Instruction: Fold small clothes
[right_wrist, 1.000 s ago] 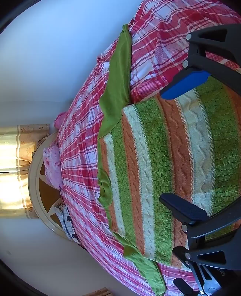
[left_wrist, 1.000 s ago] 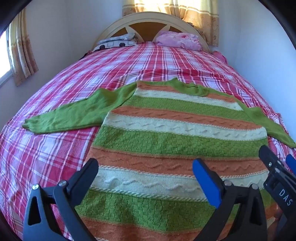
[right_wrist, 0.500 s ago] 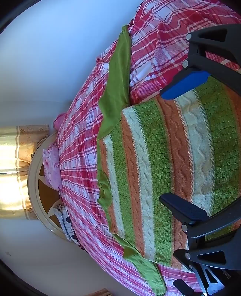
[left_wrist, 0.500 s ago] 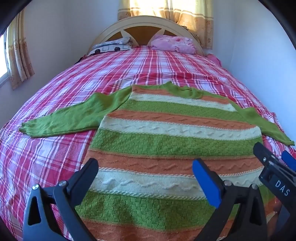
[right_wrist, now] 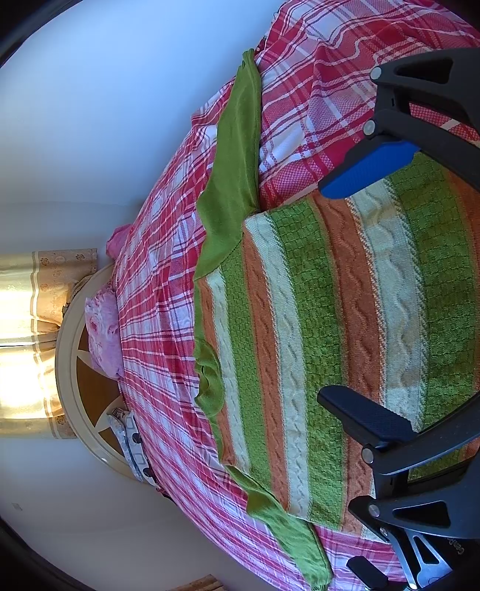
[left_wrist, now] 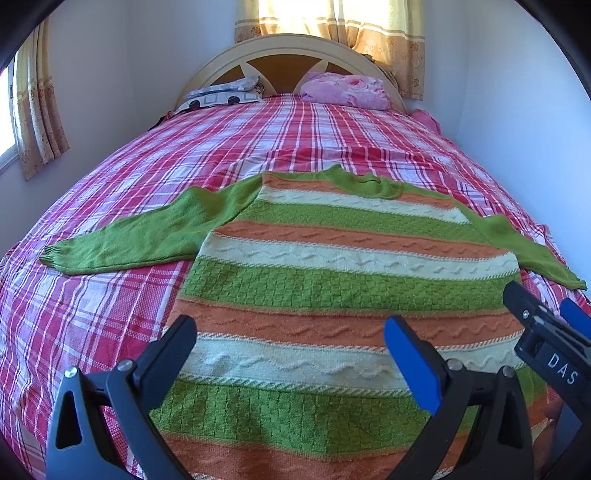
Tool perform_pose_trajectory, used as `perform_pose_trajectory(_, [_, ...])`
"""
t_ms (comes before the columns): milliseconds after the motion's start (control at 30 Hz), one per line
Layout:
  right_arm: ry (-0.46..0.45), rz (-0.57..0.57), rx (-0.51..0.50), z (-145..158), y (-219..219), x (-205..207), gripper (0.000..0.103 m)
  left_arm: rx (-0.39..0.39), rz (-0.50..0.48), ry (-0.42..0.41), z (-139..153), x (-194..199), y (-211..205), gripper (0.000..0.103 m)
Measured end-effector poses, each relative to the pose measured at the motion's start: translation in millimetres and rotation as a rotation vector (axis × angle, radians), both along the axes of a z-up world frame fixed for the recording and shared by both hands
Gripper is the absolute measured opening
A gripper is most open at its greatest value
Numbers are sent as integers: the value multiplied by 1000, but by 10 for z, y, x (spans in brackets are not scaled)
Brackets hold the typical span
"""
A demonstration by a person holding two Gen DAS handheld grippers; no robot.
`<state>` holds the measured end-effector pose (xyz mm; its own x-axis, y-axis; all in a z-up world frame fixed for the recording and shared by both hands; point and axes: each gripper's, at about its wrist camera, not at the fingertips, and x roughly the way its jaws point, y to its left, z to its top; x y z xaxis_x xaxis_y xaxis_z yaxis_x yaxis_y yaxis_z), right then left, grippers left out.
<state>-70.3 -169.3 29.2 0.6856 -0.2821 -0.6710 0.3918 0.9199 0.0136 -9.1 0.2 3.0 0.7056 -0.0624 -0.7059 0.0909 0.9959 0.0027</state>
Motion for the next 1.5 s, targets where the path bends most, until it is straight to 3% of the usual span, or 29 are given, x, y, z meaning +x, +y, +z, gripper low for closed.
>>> perform_pose_trajectory(1500, [30,-1,2,-43,-45,31,101,-1,-2,12,-48,-10,-7,103])
